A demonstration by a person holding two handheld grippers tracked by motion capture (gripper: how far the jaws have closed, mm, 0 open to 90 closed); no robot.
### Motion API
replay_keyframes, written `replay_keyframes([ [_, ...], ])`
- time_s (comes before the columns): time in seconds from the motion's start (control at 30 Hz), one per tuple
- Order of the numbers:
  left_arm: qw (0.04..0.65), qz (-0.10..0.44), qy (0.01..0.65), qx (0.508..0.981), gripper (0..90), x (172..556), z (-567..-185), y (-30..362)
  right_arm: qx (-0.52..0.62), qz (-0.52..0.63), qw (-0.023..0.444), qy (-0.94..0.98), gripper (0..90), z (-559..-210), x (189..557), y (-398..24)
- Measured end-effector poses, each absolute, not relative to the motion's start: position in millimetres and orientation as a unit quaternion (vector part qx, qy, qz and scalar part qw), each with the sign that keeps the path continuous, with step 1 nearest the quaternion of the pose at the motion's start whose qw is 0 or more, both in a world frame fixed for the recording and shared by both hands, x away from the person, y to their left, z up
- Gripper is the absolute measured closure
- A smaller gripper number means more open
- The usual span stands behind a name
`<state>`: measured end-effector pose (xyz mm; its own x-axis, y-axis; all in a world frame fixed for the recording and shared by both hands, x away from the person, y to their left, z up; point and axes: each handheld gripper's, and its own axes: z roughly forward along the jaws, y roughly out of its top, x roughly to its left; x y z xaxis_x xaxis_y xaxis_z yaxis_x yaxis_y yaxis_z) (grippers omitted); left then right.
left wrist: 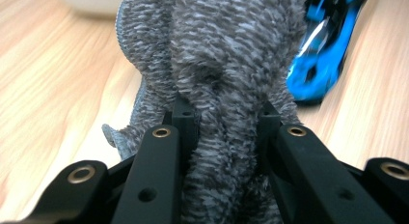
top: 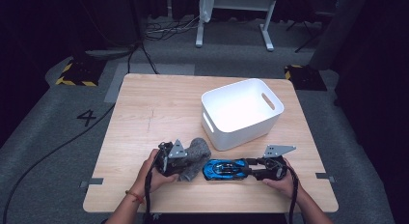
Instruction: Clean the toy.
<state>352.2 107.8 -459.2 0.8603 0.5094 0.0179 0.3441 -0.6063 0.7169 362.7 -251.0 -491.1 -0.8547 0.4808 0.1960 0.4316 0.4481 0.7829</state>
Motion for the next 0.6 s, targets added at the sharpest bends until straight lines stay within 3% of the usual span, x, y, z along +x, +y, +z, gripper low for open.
replay_keyframes([
  [0.3, 0.363, 0.081, 0.203, 0.906, 70.1, 375, -464, 52, 0.249, 0.455, 0.009, 0.855, 53.9, -492, 367, -242],
  [0.6, 0.336, 0.000, 0.177, 0.925, 70.8, 398, -464, 50, 0.252, 0.453, 0.000, 0.855, 53.8, -492, 370, -241],
])
